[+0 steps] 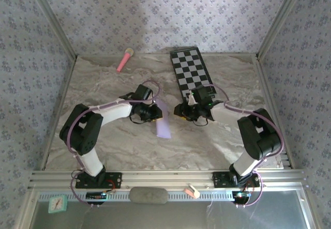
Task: Fold a paper plane with a square sheet of paper (pick it up from the middle)
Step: First fold the square sheet of paper in half at the center of the table, then hold the square sheet of paper at the center of the table.
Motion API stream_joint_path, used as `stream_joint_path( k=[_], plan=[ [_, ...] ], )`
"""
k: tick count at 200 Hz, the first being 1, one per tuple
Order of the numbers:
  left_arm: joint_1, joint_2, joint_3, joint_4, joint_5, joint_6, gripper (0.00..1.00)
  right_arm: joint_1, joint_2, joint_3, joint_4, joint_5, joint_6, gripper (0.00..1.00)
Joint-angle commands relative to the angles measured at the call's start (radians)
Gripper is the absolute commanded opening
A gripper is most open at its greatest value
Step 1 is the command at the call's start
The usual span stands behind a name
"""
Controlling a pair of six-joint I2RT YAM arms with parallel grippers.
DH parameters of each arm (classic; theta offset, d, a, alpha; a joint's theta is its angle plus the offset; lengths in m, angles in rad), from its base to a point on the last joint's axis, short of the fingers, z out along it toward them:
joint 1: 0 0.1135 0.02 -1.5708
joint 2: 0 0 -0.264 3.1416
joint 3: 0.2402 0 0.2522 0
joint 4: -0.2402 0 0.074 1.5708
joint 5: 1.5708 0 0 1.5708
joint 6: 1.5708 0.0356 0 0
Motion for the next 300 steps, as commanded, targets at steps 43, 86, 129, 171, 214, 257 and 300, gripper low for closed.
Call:
stream_joint_path(
  k=[43,86,129,171,214,257,300],
  plan=[
    [0.003,0.035,-0.007,-0.021,-0.041,0.049,0.21,0.088,0.156,0.152,-0.103,0.025,-0.071,0.24],
    [0.007,0.044,-0.008,-0.024,-0.048,0.046,0.20,0.115,0.228,0.202,-0.134,0.020,-0.082,0.15],
    [0.007,0.049,-0.006,-0.035,-0.055,0.048,0.21,0.125,0.270,0.225,-0.199,0.061,-0.095,0.13],
    [0.009,0.023,0.006,-0.083,-0.101,0.031,0.28,0.132,0.322,0.260,-0.283,0.104,-0.088,0.12],
    [0.009,-0.043,0.001,-0.167,-0.178,-0.019,0.46,0.138,0.341,0.285,-0.315,0.119,-0.069,0.12],
    [-0.018,-0.077,-0.035,-0.146,-0.169,-0.099,0.64,0.141,0.339,0.306,-0.316,0.102,-0.052,0.13],
    [-0.066,-0.044,-0.017,-0.184,-0.233,-0.132,0.65,0.134,0.303,0.298,-0.276,0.062,-0.023,0.15]
  ],
)
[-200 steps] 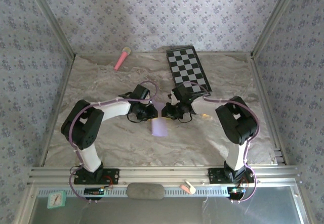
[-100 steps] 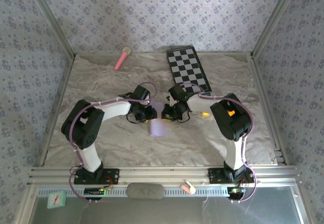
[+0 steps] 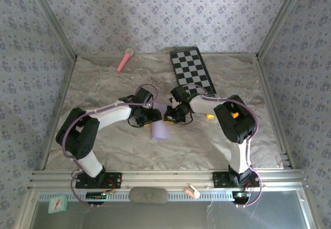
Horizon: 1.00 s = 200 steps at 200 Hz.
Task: Fold a paper plane with a square sheet of paper (pick it up from the middle)
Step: Hold the square sheet of paper at the center of the table.
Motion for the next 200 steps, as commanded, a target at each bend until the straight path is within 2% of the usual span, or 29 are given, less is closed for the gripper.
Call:
stream_joint_path(
  k=[1,24,62,115,150,200],
  plan=[
    [-0.019,0.017,0.002,-0.047,-0.042,-0.033,0.65,0.001,0.001,-0.002,-0.023,0.002,0.031,0.15],
    [-0.020,0.048,0.007,-0.056,-0.043,-0.042,0.62,-0.006,-0.022,0.001,-0.003,-0.023,0.040,0.17],
    [-0.020,0.076,0.012,-0.076,-0.077,-0.056,0.51,-0.040,-0.103,-0.031,0.057,-0.058,0.090,0.24],
    [-0.019,0.098,0.008,-0.081,-0.089,-0.046,0.39,-0.115,-0.254,-0.121,0.042,0.040,0.082,0.34],
    [-0.020,0.114,0.019,-0.086,-0.083,-0.028,0.38,-0.154,-0.294,-0.161,0.031,0.059,0.064,0.34],
    [-0.021,0.154,0.029,-0.087,-0.053,-0.033,0.44,-0.171,-0.308,-0.188,0.062,0.046,0.070,0.36]
  ],
)
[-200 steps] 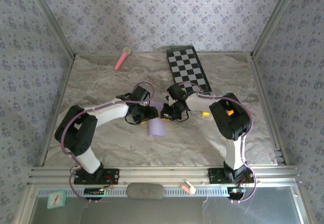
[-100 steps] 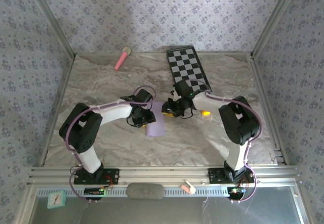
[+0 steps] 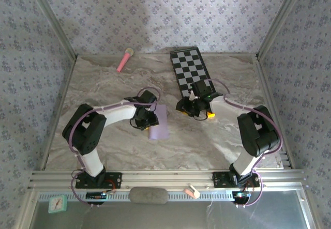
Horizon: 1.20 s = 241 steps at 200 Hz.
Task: Fold a paper plane with a square sheet of paper (pick it up from the middle)
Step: Hold the square sheet of paper at the center of the table.
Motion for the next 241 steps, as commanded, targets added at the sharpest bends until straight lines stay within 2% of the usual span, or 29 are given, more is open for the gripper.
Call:
stream_joint_path(
  k=[1,39,58,241],
  plan=[
    [-0.002,0.069,-0.013,0.007,0.007,0.011,0.44,-0.007,-0.031,-0.014,0.005,0.007,-0.004,0.36],
    [-0.012,0.101,-0.006,-0.015,0.013,0.037,0.46,0.004,-0.024,-0.036,0.073,-0.033,-0.009,0.44],
    [-0.013,0.111,-0.010,-0.019,0.015,0.039,0.47,0.012,-0.012,-0.038,0.090,-0.047,-0.007,0.45],
    [-0.024,0.185,-0.007,-0.037,0.029,0.021,0.52,0.065,0.084,-0.023,0.151,-0.120,-0.021,0.43]
  ],
)
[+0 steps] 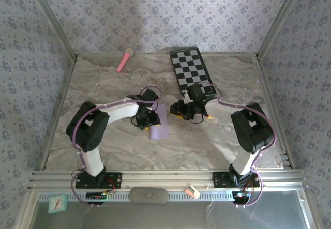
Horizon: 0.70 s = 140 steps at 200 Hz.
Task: Fold a paper plane with a square sheet of paper (pick it up from the middle)
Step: Hold the square sheet of paper at the center of the table.
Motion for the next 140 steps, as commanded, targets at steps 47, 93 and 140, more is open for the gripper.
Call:
stream_joint_path(
  k=[47,93,140],
  plan=[
    [-0.021,0.127,-0.063,0.021,0.024,0.000,0.51,0.020,0.037,0.014,0.017,-0.045,-0.025,0.39],
    [-0.021,0.125,-0.064,0.021,0.028,0.004,0.50,-0.025,-0.058,-0.045,0.060,0.020,0.002,0.36],
    [-0.021,0.122,-0.081,0.044,0.064,-0.023,0.49,-0.081,-0.144,-0.075,0.024,0.025,-0.034,0.37]
  ],
)
